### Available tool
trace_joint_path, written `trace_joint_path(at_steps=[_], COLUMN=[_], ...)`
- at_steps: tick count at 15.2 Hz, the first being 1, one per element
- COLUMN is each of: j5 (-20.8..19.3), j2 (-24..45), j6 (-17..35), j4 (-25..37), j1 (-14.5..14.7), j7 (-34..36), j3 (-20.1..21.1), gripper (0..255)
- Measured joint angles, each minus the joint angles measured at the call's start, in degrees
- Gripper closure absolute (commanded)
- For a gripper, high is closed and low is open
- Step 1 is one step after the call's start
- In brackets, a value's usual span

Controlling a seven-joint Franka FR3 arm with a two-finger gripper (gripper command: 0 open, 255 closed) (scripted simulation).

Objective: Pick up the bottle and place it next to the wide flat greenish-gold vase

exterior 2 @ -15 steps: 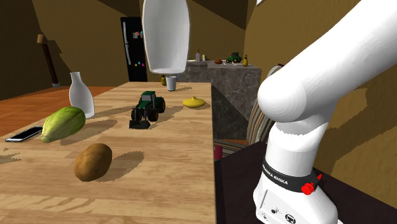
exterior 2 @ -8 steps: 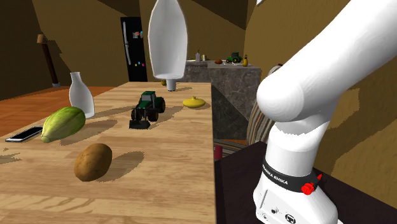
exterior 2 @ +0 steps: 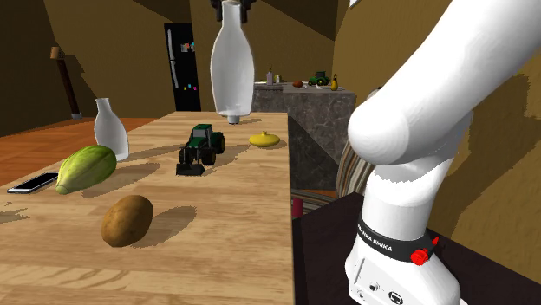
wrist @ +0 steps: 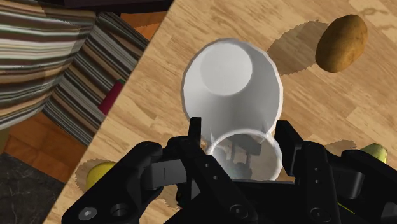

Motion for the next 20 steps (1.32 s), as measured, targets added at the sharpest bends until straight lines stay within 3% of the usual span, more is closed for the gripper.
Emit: trace_joint_path(at_steps=[13,20], j5=[-4.8,-6.9], j2=[19.2,32.4], j6=[10.1,11.4], j4=[8.5,20.3], j1=[-3.8,-5.6], j7=[-7.2,-10.7], j3=[-3.7,-5.5], gripper=[255,255])
